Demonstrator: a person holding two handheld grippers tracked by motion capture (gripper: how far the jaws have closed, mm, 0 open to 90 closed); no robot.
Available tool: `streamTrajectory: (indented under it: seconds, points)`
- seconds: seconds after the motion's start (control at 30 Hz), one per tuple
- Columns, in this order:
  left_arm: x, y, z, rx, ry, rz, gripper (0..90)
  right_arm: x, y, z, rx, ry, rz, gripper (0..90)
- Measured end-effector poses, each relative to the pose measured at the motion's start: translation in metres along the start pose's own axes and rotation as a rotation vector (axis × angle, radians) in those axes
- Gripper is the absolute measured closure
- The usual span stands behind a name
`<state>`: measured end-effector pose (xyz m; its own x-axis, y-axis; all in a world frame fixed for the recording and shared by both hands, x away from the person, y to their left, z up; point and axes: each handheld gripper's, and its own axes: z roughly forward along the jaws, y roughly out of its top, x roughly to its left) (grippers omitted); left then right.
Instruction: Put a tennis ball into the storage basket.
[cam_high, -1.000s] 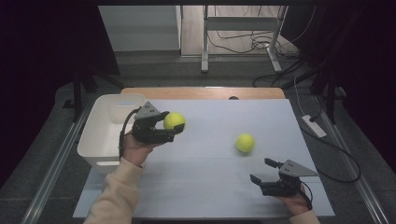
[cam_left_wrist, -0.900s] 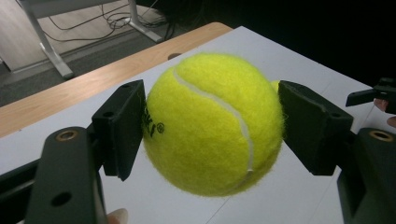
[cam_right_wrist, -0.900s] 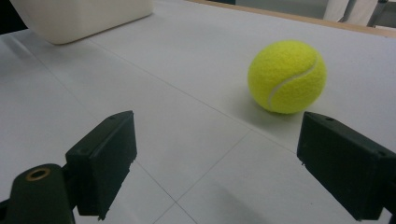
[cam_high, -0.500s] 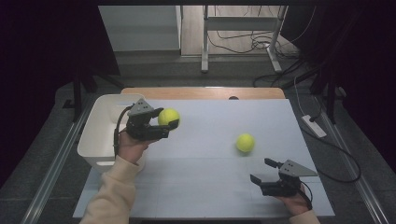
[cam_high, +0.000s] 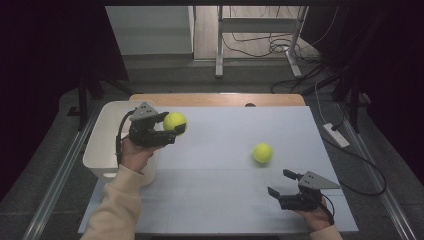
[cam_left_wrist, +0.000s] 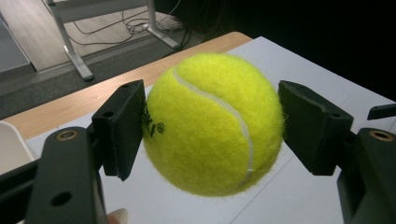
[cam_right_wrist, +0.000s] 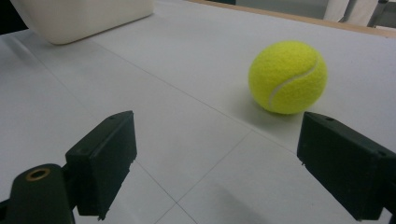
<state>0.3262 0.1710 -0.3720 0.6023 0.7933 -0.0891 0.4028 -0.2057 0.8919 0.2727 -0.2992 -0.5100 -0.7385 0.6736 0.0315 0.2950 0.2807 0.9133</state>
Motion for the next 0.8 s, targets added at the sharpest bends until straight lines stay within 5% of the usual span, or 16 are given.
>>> streamTrajectory:
  seconds: [0.8]
  points:
    - [0.019,0.006,-0.013,-0.026,0.050,-0.012,27.7,0.000,0.000,0.001,-0.002,0.001,0.001,12.1]
